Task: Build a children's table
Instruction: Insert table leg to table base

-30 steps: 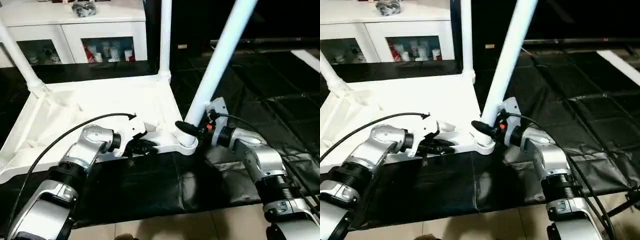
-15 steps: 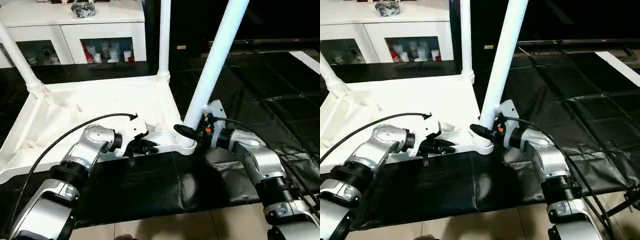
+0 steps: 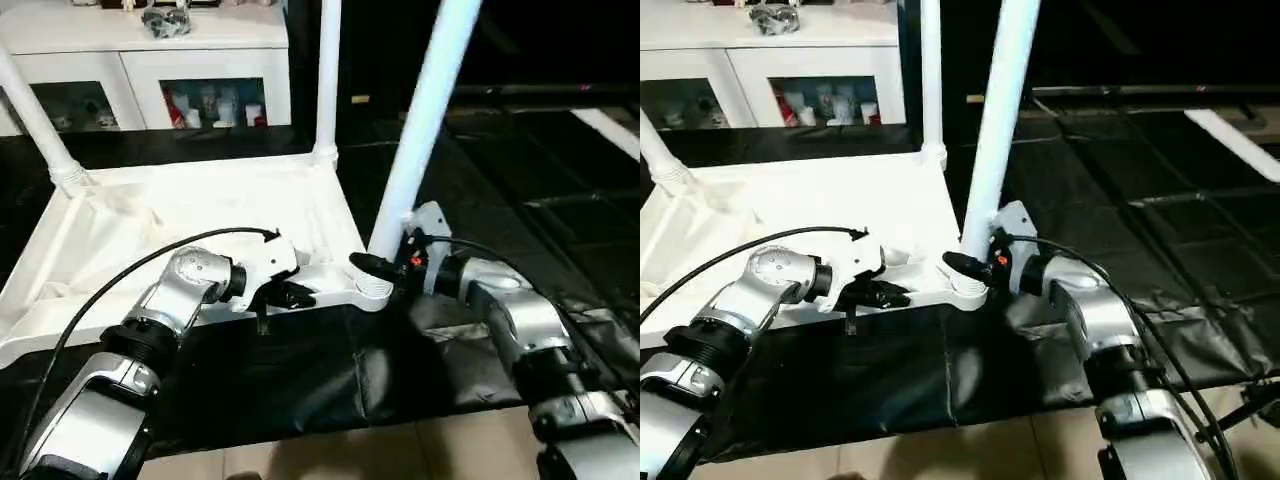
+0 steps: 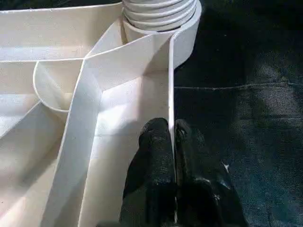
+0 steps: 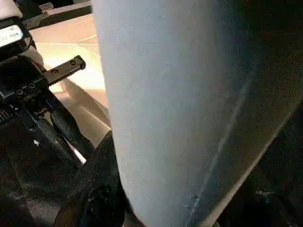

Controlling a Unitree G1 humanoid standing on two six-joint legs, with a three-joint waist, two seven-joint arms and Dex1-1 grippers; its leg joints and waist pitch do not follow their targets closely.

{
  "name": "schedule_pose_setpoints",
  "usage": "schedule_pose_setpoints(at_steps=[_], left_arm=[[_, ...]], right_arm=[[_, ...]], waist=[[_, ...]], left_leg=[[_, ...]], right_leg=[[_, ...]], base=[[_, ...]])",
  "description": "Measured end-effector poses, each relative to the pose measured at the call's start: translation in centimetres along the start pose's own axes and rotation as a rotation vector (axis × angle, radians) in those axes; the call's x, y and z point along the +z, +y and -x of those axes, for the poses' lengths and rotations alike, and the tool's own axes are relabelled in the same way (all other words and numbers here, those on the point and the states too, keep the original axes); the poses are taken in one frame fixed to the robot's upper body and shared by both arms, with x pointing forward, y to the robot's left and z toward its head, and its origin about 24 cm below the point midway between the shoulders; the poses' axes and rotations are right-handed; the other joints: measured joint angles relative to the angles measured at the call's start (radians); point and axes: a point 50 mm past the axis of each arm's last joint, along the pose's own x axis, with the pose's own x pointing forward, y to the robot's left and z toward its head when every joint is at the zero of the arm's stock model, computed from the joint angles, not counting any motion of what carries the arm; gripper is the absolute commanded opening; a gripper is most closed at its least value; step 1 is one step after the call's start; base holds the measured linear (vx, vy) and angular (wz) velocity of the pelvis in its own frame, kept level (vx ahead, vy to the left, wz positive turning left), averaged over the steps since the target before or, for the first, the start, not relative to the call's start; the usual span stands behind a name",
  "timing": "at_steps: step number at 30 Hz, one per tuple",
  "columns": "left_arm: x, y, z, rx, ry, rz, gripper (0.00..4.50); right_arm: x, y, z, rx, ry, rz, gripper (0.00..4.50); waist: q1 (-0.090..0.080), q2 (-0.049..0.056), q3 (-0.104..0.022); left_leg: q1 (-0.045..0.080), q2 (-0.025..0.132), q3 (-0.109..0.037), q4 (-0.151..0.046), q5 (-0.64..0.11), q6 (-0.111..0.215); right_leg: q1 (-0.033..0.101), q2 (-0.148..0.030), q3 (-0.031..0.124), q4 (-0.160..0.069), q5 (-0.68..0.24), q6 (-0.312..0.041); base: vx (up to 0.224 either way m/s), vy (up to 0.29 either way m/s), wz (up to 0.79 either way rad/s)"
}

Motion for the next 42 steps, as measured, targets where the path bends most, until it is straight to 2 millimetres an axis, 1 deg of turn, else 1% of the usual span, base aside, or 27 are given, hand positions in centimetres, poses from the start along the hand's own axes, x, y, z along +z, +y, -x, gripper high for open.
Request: schedule_pose_setpoints(at_steps=[5,8,13,17,27,31,34,35,37,39,42], left_arm=[[0.0,0.0,0.1,-0.011,0.003,-0.002,0.0],[0.0,0.0,0.2,-0.013,0.005,-0.001,0.0],[-0.1,0.0,0.2,-0.012,0.006,0.007,0.0],[-0.1,0.0,0.2,-0.017,0.006,0.008,0.0],[0.0,0.1,0.3,-0.024,0.01,0.005,0.0],[0.0,0.1,0.3,-0.02,0.013,0.015,0.0],[0.0,0.1,0.1,-0.014,0.013,0.025,0.0],[0.0,0.1,0.0,-0.012,0.011,0.028,0.0],[0.0,0.1,-0.2,-0.011,0.009,0.033,0.0],[0.1,0.0,-0.5,-0.015,0.003,0.035,0.0],[0.2,-0.2,-0.8,-0.026,-0.003,0.035,0.0]], right_arm=[[0.2,0.4,-0.2,0.102,-0.007,-0.062,1.93],[0.1,0.3,-0.2,0.124,-0.001,-0.085,1.93],[-0.3,-0.3,0.0,0.092,-0.032,-0.132,1.93],[-1.1,-0.9,0.4,0.017,-0.08,-0.177,1.93],[-1.0,-0.9,0.3,0.04,-0.067,-0.147,1.93],[-1.4,-0.9,0.3,0.025,-0.088,-0.166,1.93],[-2.0,-0.9,0.6,-0.01,-0.13,-0.209,1.93],[-2.4,-0.8,0.7,-0.024,-0.152,-0.226,1.93],[-3.0,-0.4,1.0,-0.057,-0.191,-0.233,1.93],[-3.8,0.3,1.5,-0.085,-0.219,-0.217,1.93],[-4.1,1.0,2.0,-0.098,-0.225,-0.158,1.93]], waist=[[0.0,0.0,0.0],[0.0,-0.001,0.0],[0.001,-0.001,0.0],[0.0,0.0,0.0],[0.001,0.001,-0.001],[0.0,0.001,-0.001],[0.002,0.001,-0.001],[0.003,0.004,0.0],[0.003,0.007,-0.001],[0.007,0.009,-0.002],[0.015,0.013,-0.001]], left_leg=[[0.0,0.0,0.0,0.0,0.0,0.0],[0.0,0.0,0.0,0.0,0.0,0.0],[0.0,0.0,0.0,0.0,0.0,0.0],[0.0,0.0,0.0,0.0,0.0,0.0],[0.0,0.001,0.0,0.0,0.0,0.0],[0.001,0.001,0.0,0.0,0.0,0.0],[0.004,0.001,0.0,0.0,0.0,0.0],[0.006,0.001,0.0,0.0,0.0,0.0],[0.008,0.0,0.0,0.0,0.0,0.0],[0.009,0.001,0.0,0.0,0.0,0.0],[0.012,0.0,0.0,0.0,0.0,0.0]], right_leg=[[0.0,0.0,0.0,0.0,0.0,0.0],[0.0,0.0,0.0,0.0,0.0,0.0],[0.0,0.0,0.0,0.0,0.0,0.0],[0.0,0.0,0.0,0.0,0.0,0.0],[0.0,0.0,0.0,0.001,0.0,0.0],[0.0,0.0,0.0,0.001,0.001,-0.001],[0.004,0.0,0.0,0.001,0.001,-0.001],[0.006,0.0,0.0,0.0,0.001,-0.001],[0.008,0.0,0.0,0.0,0.0,-0.001],[0.009,0.0,-0.001,-0.001,0.0,-0.001],[0.012,0.0,-0.001,-0.002,0.0,-0.001]], base=[[0.0,0.0,0.0],[0.0,0.0,0.0],[0.0,0.0,0.0],[0.0,0.0,0.0],[0.0,0.0,0.0],[0.0,0.0,0.0],[0.0,0.0,0.0],[0.0,0.0,0.0],[0.0,0.0,0.0],[0.0,0.0,0.0],[0.0,0.0,0.0]])
